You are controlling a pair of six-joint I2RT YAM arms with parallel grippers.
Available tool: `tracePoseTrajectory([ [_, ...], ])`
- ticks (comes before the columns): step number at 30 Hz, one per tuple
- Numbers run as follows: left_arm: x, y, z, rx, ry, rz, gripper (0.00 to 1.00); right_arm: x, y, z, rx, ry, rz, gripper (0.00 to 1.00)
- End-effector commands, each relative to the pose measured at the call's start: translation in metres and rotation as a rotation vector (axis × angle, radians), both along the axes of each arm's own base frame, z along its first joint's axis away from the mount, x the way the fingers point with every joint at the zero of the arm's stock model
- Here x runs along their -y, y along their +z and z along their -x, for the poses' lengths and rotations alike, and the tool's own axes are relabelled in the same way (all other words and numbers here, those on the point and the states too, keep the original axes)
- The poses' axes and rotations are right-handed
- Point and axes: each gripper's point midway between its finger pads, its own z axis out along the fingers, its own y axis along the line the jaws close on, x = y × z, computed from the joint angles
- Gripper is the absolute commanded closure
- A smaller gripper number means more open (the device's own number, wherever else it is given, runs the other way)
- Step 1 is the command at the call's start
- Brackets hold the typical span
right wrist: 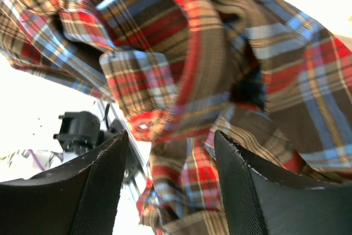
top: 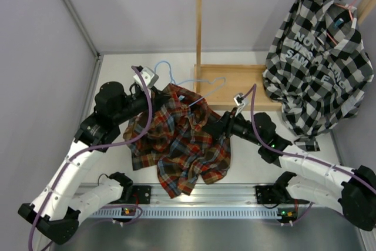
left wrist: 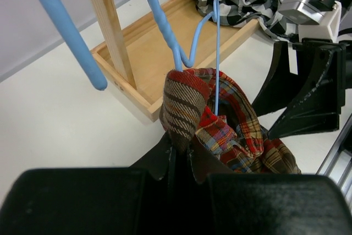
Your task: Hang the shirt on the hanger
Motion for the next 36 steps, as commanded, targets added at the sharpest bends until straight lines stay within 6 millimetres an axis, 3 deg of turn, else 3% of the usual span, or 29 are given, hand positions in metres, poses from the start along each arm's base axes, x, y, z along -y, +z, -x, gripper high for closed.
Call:
tracePoseTrajectory([
  [1, 0.006, 0.025, -0.007, 0.079, -0.004, 0.072, 1.0, -0.011, 0.039, -0.013, 0.112, -0.09, -0.062, 0.39],
  [4, 0.009, 0.021, -0.008, 0.068, -0.014, 0.068, 1.0, -0.02, 0.029, -0.014, 0.097, -0.126, -0.014, 0.42],
  [7, 0.009, 0.019, -0.01, 0.039, 0.0, 0.085, 1.0, -0.024, 0.019, -0.016, 0.075, -0.185, 0.011, 0.51],
  [15, 0.008, 0.019, -0.006, 0.049, -0.004, 0.086, 1.0, -0.031, 0.012, -0.022, 0.045, -0.239, 0.018, 0.66],
  [18, 0.007, 0.019, -0.005, 0.052, -0.006, 0.085, 1.0, -0.027, 0.007, -0.028, 0.04, -0.282, 0.029, 0.76],
  [20, 0.006, 0.018, -0.004, 0.057, -0.008, 0.08, 1.0, -0.024, 0.006, -0.031, 0.05, -0.302, 0.047, 0.92],
  [22, 0.004, 0.019, -0.005, 0.065, 0.003, 0.077, 1.0, -0.015, 0.0, -0.036, 0.051, -0.342, 0.099, 1.0],
  [29, 0.0, 0.011, 0.004, 0.151, -0.045, 0.002, 1.0, 0.044, 0.001, -0.084, 0.043, -0.439, 0.168, 1.0],
  [36, 0.006, -0.006, 0.012, 0.184, -0.103, -0.055, 1.0, 0.072, 0.02, -0.103, 0.023, -0.401, 0.185, 1.0],
])
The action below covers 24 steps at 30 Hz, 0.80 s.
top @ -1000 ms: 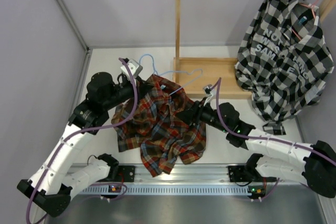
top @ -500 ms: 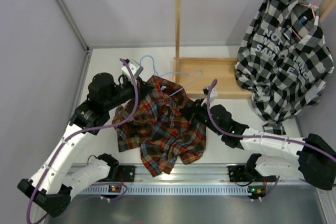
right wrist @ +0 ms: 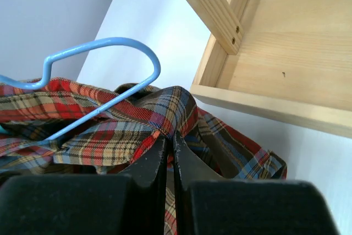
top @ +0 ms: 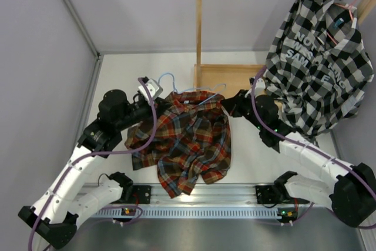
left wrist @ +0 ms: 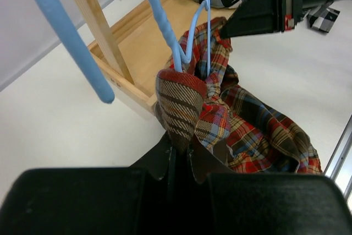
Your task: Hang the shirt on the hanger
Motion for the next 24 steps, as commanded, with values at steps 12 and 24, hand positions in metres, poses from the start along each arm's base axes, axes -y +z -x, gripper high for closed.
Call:
tracePoseTrajectory([
  [12, 0.019, 0.004, 0.012, 0.169, -0.051, -0.068, 1.0, 0.069, 0.032, -0.033, -0.096, -0.033, 0.025, 1.0],
  [24, 0.024, -0.042, 0.005, 0.122, 0.06, -0.329, 1.0, 0.111, 0.035, -0.057, -0.122, -0.153, 0.138, 1.0],
])
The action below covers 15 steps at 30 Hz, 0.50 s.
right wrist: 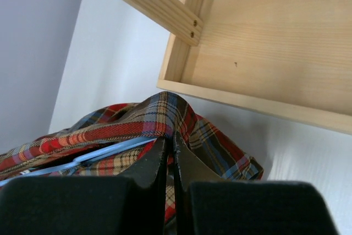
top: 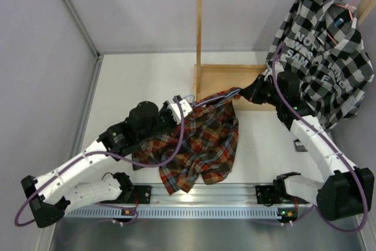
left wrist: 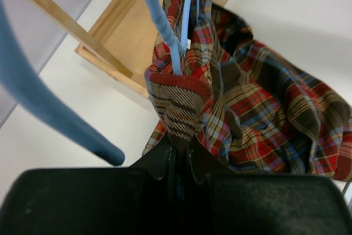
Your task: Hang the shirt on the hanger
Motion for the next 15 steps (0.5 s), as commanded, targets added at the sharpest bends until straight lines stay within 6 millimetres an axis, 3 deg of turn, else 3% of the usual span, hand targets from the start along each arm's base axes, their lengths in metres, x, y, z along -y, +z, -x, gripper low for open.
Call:
tracePoseTrajectory([
  [1, -0.02, -0.006, -0.015, 0.016, 0.122, -0.106, 1.0, 0.045, 0.023, -0.032, 0.083, -0.163, 0.146, 1.0],
  [7, -0.018, -0.022, -0.02, -0.03, 0.142, -0.167, 1.0, 0.054, 0.025, -0.037, 0.087, -0.171, 0.226, 1.0],
  [9, -0.017, -0.023, -0.027, -0.046, 0.18, -0.173, 1.0, 0.042, 0.024, -0.032, 0.087, -0.104, 0.205, 1.0],
  [12, -0.005, -0.015, -0.032, -0.075, 0.192, -0.138, 1.0, 0.001, 0.026, -0.015, 0.117, 0.086, 0.123, 1.0],
  [13, -0.001, -0.011, -0.035, -0.088, 0.203, -0.114, 1.0, -0.024, 0.03, -0.002, 0.134, 0.191, 0.055, 1.0],
  [15, 0.009, -0.011, -0.038, -0.13, 0.209, -0.088, 1.0, -0.049, 0.041, 0.014, 0.169, 0.295, -0.023, 1.0],
])
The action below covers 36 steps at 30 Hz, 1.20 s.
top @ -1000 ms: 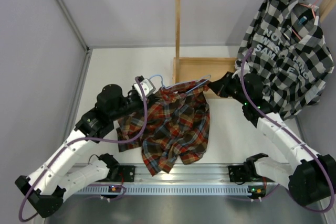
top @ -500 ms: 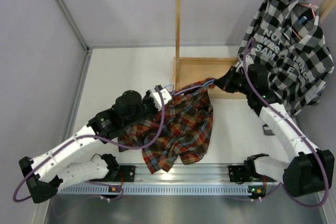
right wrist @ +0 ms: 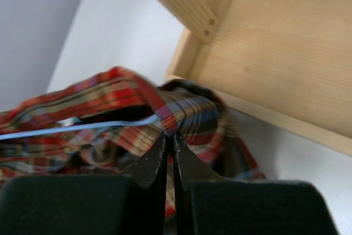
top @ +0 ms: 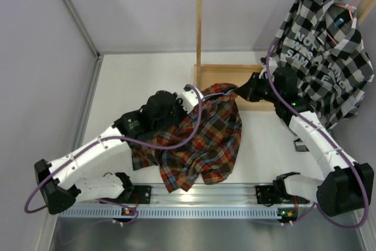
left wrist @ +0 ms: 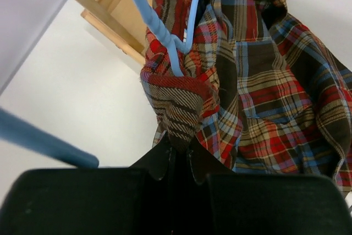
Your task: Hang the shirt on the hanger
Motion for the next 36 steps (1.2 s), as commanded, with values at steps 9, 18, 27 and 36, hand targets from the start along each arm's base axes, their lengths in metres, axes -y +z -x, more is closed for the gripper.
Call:
tracePoseTrajectory([
  [9, 0.019, 0.057, -0.039, -0.073, 0.228, 0.433, 1.0, -0.118, 0.079, 0.086, 0.216, 0.476, -0.279, 1.0],
  [18, 0.021, 0.105, -0.039, -0.107, -0.129, 0.66, 1.0, -0.11, 0.033, 0.089, 0.161, 0.389, -0.158, 0.79],
  [27, 0.032, 0.082, -0.002, -0.112, -0.405, 0.522, 1.0, -0.039, 0.055, 0.11, 0.275, 0.252, 0.069, 0.38],
  [36, 0.057, 0.071, 0.063, -0.327, -0.851, 0.516, 1.0, -0.038, 0.111, 0.147, 0.462, 0.439, 0.067, 0.28],
])
